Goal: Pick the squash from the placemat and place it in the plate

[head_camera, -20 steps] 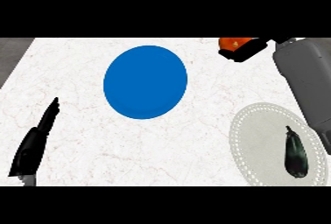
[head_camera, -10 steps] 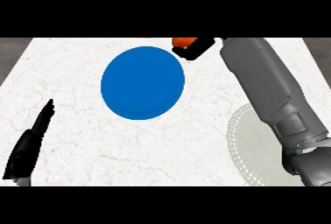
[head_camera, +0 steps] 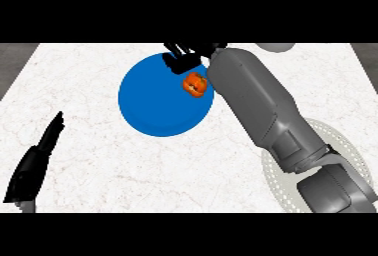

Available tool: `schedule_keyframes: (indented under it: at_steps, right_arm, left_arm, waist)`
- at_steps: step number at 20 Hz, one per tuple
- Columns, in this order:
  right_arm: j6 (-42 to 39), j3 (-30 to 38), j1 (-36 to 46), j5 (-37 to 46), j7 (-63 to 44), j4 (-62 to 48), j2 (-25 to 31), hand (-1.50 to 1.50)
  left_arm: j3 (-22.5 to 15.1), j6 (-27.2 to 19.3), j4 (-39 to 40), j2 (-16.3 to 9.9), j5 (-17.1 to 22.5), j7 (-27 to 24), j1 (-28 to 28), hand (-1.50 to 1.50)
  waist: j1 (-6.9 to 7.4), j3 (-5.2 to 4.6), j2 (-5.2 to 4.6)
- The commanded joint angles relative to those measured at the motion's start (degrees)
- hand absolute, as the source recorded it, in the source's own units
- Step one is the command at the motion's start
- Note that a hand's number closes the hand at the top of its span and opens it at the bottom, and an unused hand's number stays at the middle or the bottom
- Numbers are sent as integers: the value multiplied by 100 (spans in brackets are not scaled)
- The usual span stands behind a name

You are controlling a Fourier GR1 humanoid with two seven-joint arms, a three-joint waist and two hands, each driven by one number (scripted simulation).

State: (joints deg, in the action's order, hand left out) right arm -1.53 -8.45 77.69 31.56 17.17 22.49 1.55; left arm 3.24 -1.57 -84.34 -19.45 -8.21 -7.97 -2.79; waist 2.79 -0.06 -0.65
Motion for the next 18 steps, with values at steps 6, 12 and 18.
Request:
schedule_keyframes:
  at_steps: [6,12,18]
  right_arm:
    - [40,-807,-182,-541,18,-559,-153,150]
    - [487,-787,-609,-1255,-715,-747,-155,-150]
    - [689,-828,-638,-1991,-603,-303,-155,-150]
  left_arm:
    - [-231,62,-87,132,-165,77,224,0]
    - [-405,-86,60,344,-342,168,440,0]
    - [-208,139,20,121,-194,200,448,0]
  waist:
    - [322,-3,-70]
    - [510,-3,-121]
    - [437,3,-71]
